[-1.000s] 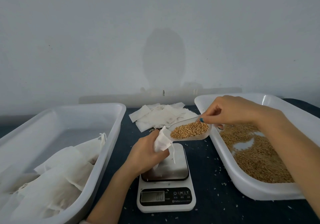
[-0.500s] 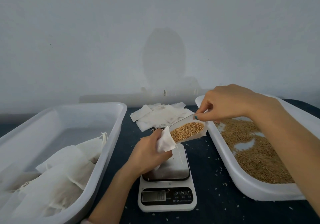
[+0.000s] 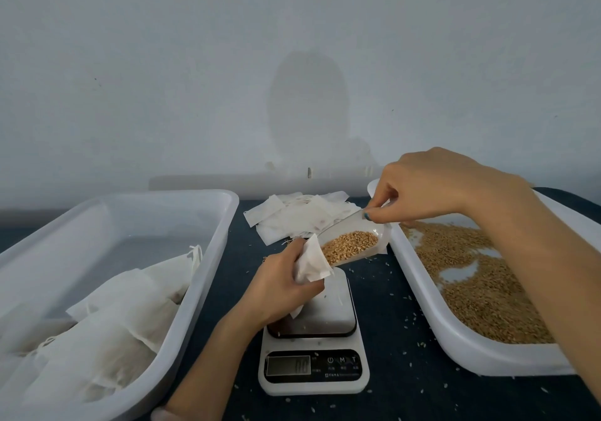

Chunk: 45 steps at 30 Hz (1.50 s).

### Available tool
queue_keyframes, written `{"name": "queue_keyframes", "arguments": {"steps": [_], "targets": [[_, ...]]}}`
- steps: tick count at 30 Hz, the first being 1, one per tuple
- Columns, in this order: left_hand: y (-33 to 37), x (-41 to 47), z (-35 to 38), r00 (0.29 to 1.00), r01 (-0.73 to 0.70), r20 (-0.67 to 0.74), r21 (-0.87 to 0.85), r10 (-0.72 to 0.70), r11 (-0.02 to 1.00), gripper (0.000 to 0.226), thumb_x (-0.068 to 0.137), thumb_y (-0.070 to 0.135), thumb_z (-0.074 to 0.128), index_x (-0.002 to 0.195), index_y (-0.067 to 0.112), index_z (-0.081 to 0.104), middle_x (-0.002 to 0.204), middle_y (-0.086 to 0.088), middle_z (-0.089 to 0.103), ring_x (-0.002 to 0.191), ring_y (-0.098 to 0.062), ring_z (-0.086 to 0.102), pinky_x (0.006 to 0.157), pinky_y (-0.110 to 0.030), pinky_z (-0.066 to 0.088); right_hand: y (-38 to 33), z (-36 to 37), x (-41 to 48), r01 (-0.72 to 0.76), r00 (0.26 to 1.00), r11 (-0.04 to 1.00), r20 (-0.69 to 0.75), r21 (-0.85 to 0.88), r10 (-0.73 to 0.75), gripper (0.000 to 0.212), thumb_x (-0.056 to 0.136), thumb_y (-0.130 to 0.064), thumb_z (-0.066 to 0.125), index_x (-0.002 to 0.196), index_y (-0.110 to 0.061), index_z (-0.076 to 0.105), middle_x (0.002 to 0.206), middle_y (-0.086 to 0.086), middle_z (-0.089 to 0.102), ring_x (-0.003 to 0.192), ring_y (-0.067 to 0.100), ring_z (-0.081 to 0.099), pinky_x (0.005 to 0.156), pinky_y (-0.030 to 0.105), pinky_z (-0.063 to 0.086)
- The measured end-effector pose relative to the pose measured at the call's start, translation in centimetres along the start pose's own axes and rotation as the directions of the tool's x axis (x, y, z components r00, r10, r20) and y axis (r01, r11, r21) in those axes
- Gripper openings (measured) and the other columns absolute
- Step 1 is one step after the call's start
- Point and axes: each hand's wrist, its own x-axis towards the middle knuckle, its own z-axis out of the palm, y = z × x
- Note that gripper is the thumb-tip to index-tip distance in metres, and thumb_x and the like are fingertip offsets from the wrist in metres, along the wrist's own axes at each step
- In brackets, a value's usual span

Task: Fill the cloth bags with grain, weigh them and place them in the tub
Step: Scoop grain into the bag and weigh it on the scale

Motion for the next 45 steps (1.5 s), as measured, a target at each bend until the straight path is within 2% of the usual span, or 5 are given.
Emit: {"name": "queue_keyframes", "arguments": {"steps": [14, 25, 30, 36, 45], "targets": [[-0.6, 0.3, 0.0, 0.999, -0.044, -0.016, -0.048, 0.044, 0.998, 0.044, 0.074, 0.054, 0.064, 0.104, 0.071, 0.037, 0.109, 0.031, 0.060, 0.095, 0.004, 0.062, 0.081, -0.035, 0.060, -0.1, -0.2, 0.0, -0.017, 1.000, 1.000, -0.019, 0.022, 0.017, 0.026, 0.084, -0.063, 0.047, 0.085, -0.054, 0.071, 0.051, -0.030, 0.060, 0.046, -0.005, 0.052, 0.050, 0.020, 0.034], [-0.3, 0.3, -0.1, 0.998, -0.060, -0.021, -0.103, 0.058, 0.993, 0.045, 0.074, 0.051, 0.063, 0.105, 0.072, 0.038, 0.109, 0.033, 0.060, 0.097, 0.005, 0.061, 0.080, -0.028, 0.057, 0.5, 0.7, -0.6, -0.065, 0.997, 0.992, -0.028, 0.110, 0.068, 0.024, 0.087, -0.066, 0.047, 0.091, -0.059, 0.069, 0.052, -0.026, 0.060, 0.048, -0.011, 0.049, 0.051, 0.022, 0.034], [0.1, 0.2, -0.2, 0.999, -0.040, -0.032, -0.229, 0.033, 0.973, 0.031, 0.074, 0.048, 0.061, 0.104, 0.044, 0.054, 0.100, 0.016, 0.068, 0.085, -0.008, 0.066, 0.078, -0.036, 0.058, 1.3, 1.4, -0.6, -0.084, 0.996, 0.969, 0.004, 0.231, 0.086, 0.023, 0.089, -0.063, 0.049, 0.091, -0.055, 0.071, 0.056, -0.024, 0.064, 0.042, -0.005, 0.051, 0.053, 0.022, 0.038], [1.4, -0.3, -0.9, 0.997, -0.069, -0.059, -0.441, 0.048, 0.895, 0.017, 0.079, 0.029, 0.061, 0.080, 0.046, 0.062, 0.064, 0.011, 0.061, 0.054, -0.003, 0.053, 0.056, -0.015, 0.047, 1.6, 3.9, -0.7, -0.052, 0.997, 0.613, 0.074, 0.788, -0.011, 0.024, 0.096, -0.042, 0.054, 0.104, -0.037, 0.076, 0.054, -0.005, 0.061, 0.041, 0.009, 0.043, 0.047, 0.021, 0.040], [1.2, -0.2, -1.8, 0.993, -0.048, 0.024, -0.812, 0.116, 0.582, 0.029, 0.077, 0.036, 0.053, 0.093, 0.012, 0.054, 0.079, 0.000, 0.052, 0.066, -0.011, 0.042, 0.059, -0.021, 0.035, 2.9, 6.6, -0.7, -0.308, 0.929, 0.400, 0.182, 0.863, 0.322, 0.025, 0.098, -0.044, 0.051, 0.103, -0.027, 0.068, 0.075, -0.001, 0.066, 0.051, 0.010, 0.050, 0.047, 0.020, 0.044]]}}
